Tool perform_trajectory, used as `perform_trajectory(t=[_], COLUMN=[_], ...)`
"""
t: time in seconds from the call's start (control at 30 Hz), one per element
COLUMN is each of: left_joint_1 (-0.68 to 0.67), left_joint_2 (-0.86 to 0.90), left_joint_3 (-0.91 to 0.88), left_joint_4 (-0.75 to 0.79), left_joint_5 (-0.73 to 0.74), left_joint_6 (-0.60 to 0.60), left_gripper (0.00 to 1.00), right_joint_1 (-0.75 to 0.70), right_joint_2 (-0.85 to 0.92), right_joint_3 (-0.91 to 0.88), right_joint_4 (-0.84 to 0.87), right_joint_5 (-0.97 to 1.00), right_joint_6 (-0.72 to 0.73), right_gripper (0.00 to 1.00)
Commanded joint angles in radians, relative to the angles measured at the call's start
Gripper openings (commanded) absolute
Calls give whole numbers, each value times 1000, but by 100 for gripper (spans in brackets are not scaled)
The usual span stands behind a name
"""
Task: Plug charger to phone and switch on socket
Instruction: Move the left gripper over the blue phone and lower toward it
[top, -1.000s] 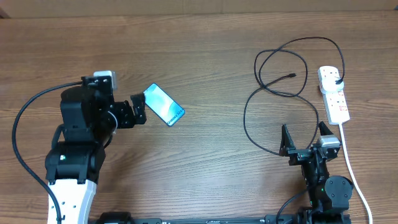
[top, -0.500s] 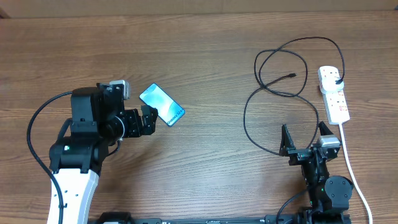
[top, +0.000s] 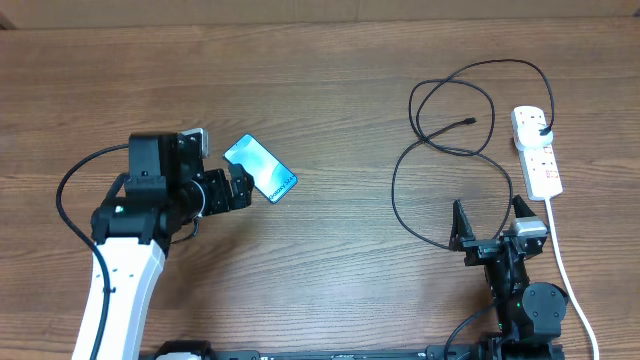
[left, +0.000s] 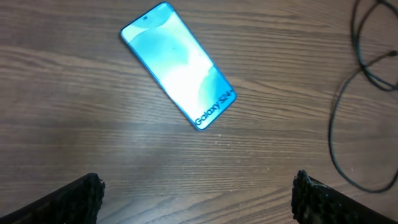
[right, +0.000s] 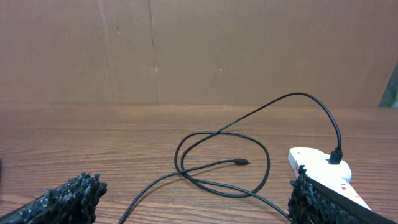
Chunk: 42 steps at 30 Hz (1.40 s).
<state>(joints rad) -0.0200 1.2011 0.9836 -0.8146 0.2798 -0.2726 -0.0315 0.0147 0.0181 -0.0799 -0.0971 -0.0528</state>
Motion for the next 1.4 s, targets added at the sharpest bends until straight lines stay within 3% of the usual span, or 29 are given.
perform_trajectory(t=[0.0, 0.37, 0.53, 0.83, 1.37], left_joint_1=[-3, -88, -155, -190, -190], left_joint_2=[24, 177, 282, 415, 534], left_joint_3=[65, 339, 426, 449, 448], left_joint_4=[-10, -195, -233, -254, -232], left_joint_5=[-62, -274, -291, -317, -256], left_joint_6=[-68, -129, -137, -225, -251], left_gripper=[100, 100, 100, 100, 100], right_joint_1=[-3, -3, -3, -3, -3], right_joint_2=[-12, -12, -12, -12, -12], right_joint_3=[-10, -10, -10, -10, -10], right_joint_4=[3, 3, 3, 3, 3], right_joint_5=[0, 0, 0, 0, 0], right_joint_6=[-1, -1, -1, -1, -1], right_gripper=[100, 100, 100, 100, 100])
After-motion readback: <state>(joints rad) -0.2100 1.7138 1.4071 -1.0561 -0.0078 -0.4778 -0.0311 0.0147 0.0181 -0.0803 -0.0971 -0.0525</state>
